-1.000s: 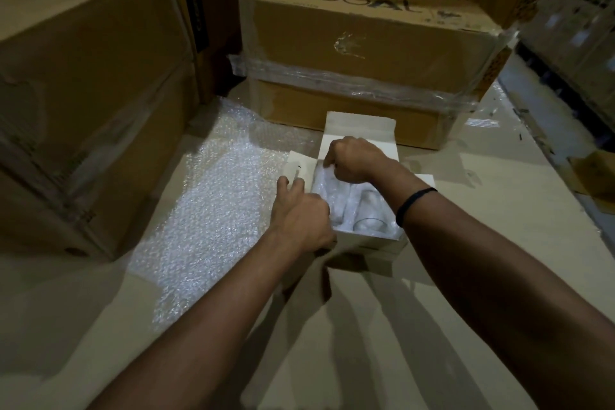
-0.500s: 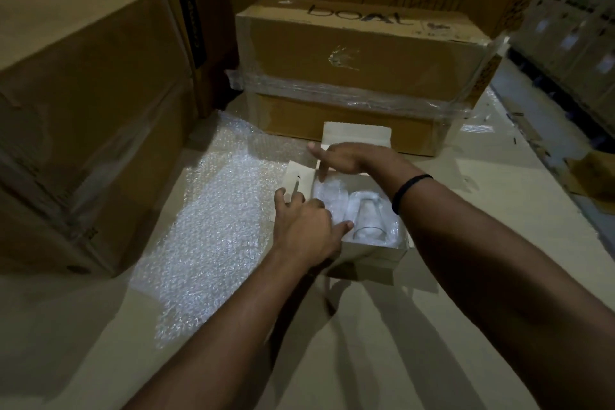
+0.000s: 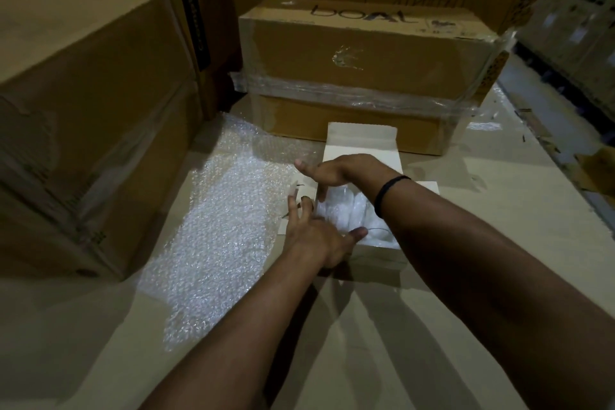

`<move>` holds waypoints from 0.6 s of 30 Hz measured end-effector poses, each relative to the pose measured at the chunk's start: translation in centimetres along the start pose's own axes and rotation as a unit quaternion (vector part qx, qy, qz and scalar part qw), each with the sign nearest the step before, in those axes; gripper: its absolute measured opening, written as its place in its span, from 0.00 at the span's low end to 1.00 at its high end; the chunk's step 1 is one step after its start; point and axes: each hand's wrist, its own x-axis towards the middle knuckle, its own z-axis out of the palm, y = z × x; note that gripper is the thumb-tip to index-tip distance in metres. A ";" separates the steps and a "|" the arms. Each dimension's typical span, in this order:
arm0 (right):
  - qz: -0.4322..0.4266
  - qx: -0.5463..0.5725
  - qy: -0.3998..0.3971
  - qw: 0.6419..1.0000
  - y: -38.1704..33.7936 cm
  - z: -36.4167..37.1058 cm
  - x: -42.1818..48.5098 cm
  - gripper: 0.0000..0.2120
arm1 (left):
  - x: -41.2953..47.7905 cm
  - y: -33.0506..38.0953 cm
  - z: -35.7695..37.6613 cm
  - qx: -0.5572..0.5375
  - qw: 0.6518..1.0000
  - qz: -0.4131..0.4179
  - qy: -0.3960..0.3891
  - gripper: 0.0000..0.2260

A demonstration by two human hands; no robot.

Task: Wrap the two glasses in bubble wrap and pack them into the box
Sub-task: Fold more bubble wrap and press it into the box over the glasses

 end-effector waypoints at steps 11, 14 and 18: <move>0.009 0.040 0.027 0.999 0.2 -1.9 -1.6 0.49 | -1.9 -0.3 0.1 -0.035 0.995 0.001 0.096 0.39; 0.021 0.070 -0.002 0.997 0.0 -1.4 -1.9 0.45 | -1.5 0.1 0.1 -0.026 0.997 0.007 0.070 0.41; 0.028 0.112 -0.010 0.993 0.3 -1.3 -1.3 0.46 | -1.3 -0.1 0.3 -0.031 0.998 0.006 0.046 0.42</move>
